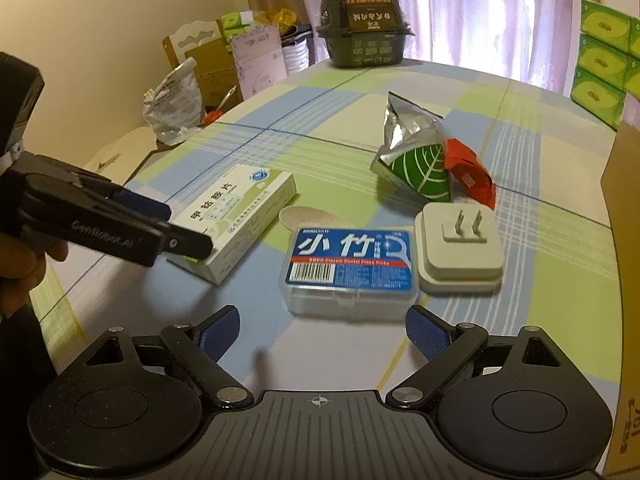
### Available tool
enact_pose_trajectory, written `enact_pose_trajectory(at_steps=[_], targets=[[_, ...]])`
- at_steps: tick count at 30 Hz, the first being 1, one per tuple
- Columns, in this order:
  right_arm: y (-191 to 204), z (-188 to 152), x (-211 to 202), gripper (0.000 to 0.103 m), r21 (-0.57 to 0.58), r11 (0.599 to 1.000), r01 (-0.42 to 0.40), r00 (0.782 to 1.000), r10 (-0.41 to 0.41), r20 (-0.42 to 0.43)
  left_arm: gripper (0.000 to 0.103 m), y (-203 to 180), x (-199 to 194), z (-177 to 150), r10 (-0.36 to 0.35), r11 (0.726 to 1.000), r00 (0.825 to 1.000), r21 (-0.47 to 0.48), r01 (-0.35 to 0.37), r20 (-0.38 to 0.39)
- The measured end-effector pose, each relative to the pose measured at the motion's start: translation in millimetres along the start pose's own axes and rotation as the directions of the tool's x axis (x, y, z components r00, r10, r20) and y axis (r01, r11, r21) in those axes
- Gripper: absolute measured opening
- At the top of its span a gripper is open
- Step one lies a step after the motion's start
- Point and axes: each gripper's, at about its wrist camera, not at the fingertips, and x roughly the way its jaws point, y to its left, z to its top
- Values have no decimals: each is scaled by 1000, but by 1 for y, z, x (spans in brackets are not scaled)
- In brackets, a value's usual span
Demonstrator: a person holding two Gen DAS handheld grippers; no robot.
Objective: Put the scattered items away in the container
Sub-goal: 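Grasp the white medicine box with the left tool while the right tool grasps the floss-pick box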
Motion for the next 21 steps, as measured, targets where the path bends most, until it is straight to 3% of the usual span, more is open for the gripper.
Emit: enact_pose_trajectory(at_steps=[7, 13, 21], targets=[[0, 4, 11, 95, -13, 1000, 11, 1000, -11, -8, 69, 6, -1, -6, -32, 999, 999, -32, 32, 14], [8, 0, 6, 95, -39, 997, -65, 998, 64, -29, 70, 7, -4, -8, -31, 999, 999, -42, 32, 17], [8, 9, 8, 96, -72, 995, 64, 998, -62, 29, 75, 7, -7, -8, -39, 998, 999, -54, 41, 32]])
